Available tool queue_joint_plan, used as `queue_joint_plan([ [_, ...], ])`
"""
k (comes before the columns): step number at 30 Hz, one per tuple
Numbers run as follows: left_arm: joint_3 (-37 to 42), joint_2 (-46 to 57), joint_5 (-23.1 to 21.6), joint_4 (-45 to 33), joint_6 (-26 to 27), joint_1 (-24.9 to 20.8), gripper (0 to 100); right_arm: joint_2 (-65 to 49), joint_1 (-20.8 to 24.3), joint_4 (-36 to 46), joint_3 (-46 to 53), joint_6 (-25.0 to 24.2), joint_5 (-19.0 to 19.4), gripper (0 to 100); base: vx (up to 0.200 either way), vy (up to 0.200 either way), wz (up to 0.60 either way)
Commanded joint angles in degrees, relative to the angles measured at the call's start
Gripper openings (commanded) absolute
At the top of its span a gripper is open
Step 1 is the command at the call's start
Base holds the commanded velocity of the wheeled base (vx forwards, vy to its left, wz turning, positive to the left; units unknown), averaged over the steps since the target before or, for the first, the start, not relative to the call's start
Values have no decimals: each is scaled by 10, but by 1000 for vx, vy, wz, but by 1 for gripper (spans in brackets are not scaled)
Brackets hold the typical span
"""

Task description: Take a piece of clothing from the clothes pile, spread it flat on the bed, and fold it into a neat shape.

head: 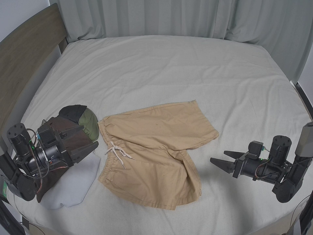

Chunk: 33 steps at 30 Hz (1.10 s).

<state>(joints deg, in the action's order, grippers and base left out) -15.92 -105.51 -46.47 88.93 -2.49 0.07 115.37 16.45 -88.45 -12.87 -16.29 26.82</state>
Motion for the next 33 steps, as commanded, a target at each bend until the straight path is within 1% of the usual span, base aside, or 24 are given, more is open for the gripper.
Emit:
queue_joint_plan([
  [1, 5, -8, -3, 0, 12, 0, 100, 34, 3, -1, 7, 3, 1, 100, 0, 0, 0],
  [13, 13, -14, -3, 0, 20, -2, 100, 86, 16, -1, 18, 2, 2, 100, 0, 0, 0],
  [16, 13, -18, -3, 0, 27, -2, 100, 93, 16, -1, 19, 1, 2, 100, 0, 0, 0],
  [21, 13, -34, -2, 0, 58, -2, 100, 128, 25, -1, 24, -3, 2, 100, 0, 0, 0],
  [25, 12, -36, -2, 0, 60, -2, 100, 143, 31, -1, 24, -4, 2, 100, 0, 0, 0],
  [31, 12, -37, -2, 0, 60, -1, 100, 161, 45, -1, 22, -28, 6, 100, 0, 0, 0],
  [33, 12, -37, -2, 0, 60, -1, 100, 161, 53, -1, 19, -48, 13, 100, 0, 0, 0],
])
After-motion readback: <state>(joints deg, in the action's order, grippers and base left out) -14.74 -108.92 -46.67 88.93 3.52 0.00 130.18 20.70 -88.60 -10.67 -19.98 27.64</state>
